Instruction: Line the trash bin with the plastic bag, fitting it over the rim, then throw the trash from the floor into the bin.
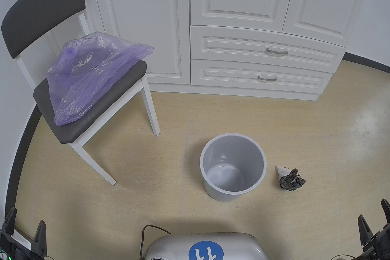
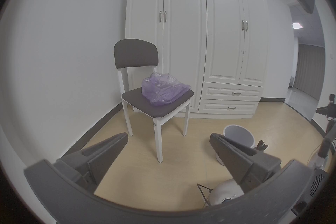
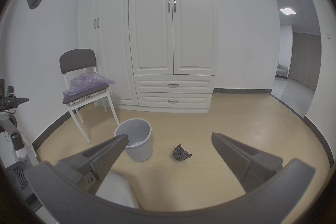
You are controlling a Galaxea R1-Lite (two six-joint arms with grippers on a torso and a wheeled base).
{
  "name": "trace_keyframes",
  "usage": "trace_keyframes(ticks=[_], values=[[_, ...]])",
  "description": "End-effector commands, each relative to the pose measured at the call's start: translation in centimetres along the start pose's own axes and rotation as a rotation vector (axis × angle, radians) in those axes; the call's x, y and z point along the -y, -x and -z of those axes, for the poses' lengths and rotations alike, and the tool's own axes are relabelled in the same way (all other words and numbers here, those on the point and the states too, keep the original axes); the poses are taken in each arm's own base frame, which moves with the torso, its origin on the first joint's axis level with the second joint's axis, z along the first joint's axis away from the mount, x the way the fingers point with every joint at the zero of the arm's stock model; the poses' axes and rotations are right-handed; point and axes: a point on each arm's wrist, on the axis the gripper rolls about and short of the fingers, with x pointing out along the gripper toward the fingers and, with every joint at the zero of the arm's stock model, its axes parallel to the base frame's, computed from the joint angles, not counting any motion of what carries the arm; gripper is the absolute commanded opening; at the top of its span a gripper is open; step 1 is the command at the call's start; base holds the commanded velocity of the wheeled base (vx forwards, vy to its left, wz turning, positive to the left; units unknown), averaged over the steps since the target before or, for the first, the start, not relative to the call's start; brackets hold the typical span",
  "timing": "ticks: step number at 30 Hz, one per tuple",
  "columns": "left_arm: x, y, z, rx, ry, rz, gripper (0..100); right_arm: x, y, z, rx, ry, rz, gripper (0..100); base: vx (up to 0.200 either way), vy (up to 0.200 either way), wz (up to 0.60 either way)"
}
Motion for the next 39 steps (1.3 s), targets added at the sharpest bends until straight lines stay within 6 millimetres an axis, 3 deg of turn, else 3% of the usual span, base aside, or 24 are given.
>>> trace_keyframes(ticks=[1, 19, 23, 25, 26, 27, 28, 31, 33, 34, 36, 39], values=[[0.0, 0.0, 0.5, -0.003, 0.001, -0.001, 100, 0.0, 0.0, 0.5, 0.0, 0.0, -0.001, 100, 0.0, 0.0, 0.0], [0.1, 0.0, 0.5, -0.001, -0.094, 0.056, 100, -0.1, 0.0, 0.4, 0.006, 0.079, -0.034, 100, 0.0, 0.0, 0.0], [0.1, 0.0, 0.4, 0.012, -0.067, 0.05, 100, 0.0, 0.4, -2.3, 0.268, -0.157, -0.038, 100, 0.0, 0.0, 0.0], [0.2, 0.5, -2.1, 0.18, 0.024, 0.078, 100, 0.0, 0.5, -2.7, 0.299, -0.189, -0.047, 100, 0.0, 0.0, 0.0], [0.2, 0.5, -2.1, 0.18, 0.024, 0.078, 100, 0.0, 0.5, -2.7, 0.299, -0.189, -0.047, 100, 0.0, 0.0, 0.0], [0.4, 1.2, -4.8, 0.301, 0.095, 0.157, 100, -0.1, 0.4, -2.3, 0.241, -0.159, -0.047, 100, 0.0, 0.0, 0.0], [0.5, 1.1, -5.3, 0.283, 0.084, 0.182, 100, -0.1, 0.4, -2.4, 0.219, -0.15, -0.052, 100, 0.0, 0.0, 0.0], [0.6, -0.6, -7.0, 0.126, -0.011, 0.174, 100, -0.2, 0.4, -4.2, 0.127, -0.114, -0.134, 100, 0.0, 0.0, 0.0], [0.7, -2.3, -9.1, 0.045, -0.066, 0.153, 100, -0.2, -0.6, -6.7, 0.057, -0.115, -0.168, 100, 0.0, 0.0, 0.0], [0.7, -2.3, -9.1, 0.045, -0.066, 0.153, 100, -0.2, -0.6, -6.7, 0.057, -0.115, -0.168, 100, 0.0, 0.0, 0.0], [0.9, -5.7, -11.8, -0.052, -0.121, 0.128, 100, -0.2, -3.2, -10.1, -0.018, -0.119, -0.161, 100, 0.0, 0.0, 0.0], [1.0, -9.2, -12.9, -0.155, -0.221, 0.095, 100, -0.2, -6.0, -12.4, -0.033, -0.102, -0.16, 100, 0.0, 0.0, 0.0]])
